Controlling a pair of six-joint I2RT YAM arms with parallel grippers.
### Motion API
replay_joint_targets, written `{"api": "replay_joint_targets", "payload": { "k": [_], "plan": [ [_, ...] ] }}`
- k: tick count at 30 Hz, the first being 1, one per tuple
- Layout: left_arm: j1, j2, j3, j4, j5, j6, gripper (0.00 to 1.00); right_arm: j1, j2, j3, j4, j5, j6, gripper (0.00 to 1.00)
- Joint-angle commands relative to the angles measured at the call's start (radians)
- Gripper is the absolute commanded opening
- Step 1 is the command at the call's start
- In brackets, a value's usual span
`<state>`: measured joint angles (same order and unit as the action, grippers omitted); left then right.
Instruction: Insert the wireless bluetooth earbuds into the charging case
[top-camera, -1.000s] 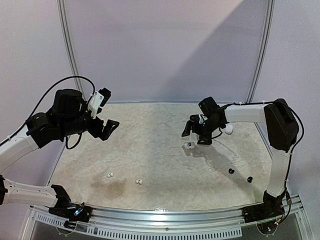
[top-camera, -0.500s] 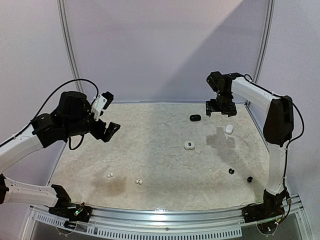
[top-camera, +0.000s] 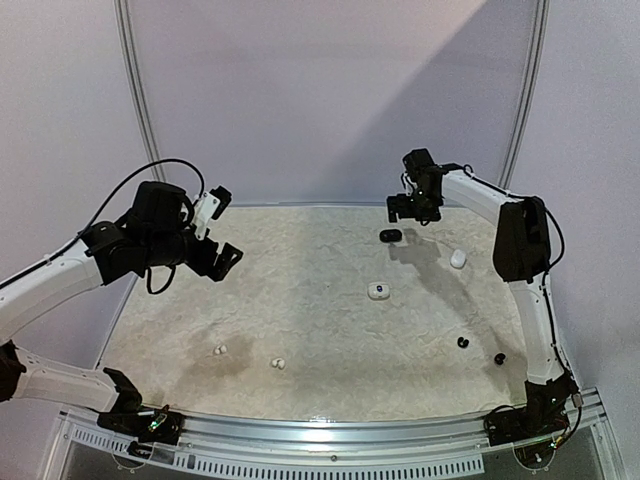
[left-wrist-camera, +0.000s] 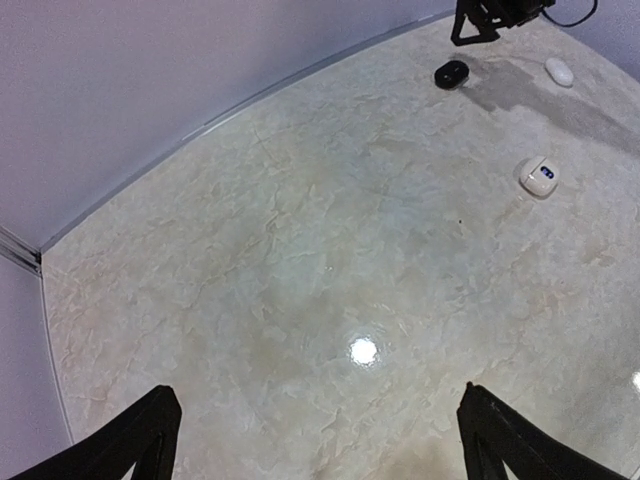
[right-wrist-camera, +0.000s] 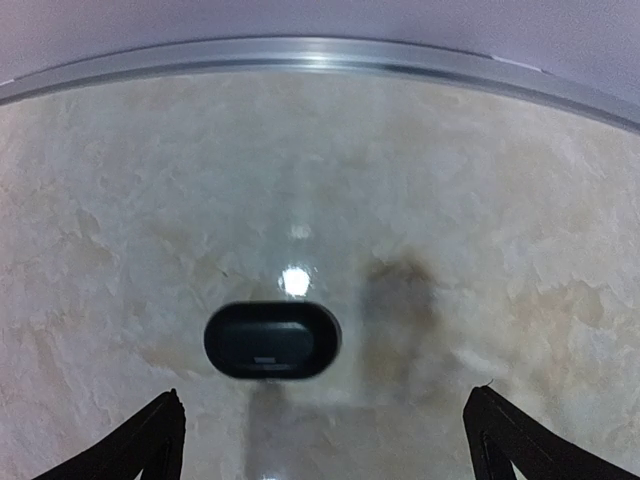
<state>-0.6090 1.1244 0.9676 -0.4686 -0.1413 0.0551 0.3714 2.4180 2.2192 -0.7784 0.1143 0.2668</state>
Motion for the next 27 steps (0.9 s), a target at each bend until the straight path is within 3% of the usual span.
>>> {"api": "replay_joint_targets", "payload": {
  "k": [1,11,15,21,27],
  "plan": [
    [0.034,0.02,0.005,0.018,0.015,-0.006,0.99,0.007,0.098,0.067,0.206,-0.051,-0.054,0.99],
    [0.057,0.049,0.016,0.027,0.028,0.004,0.99,0.01,0.268,0.239,0.169,-0.04,-0.103,0.98],
    [0.061,0.054,0.019,0.031,0.028,0.012,0.99,0.024,0.284,0.237,0.099,-0.052,-0.137,0.92],
    [0.066,0.057,0.025,0.035,0.029,0.02,0.98,0.035,0.292,0.197,0.027,-0.077,-0.154,0.73],
    [0.066,0.047,0.023,0.029,0.029,0.022,0.98,0.04,0.195,0.031,0.056,-0.101,-0.135,0.64]
  ]
}}
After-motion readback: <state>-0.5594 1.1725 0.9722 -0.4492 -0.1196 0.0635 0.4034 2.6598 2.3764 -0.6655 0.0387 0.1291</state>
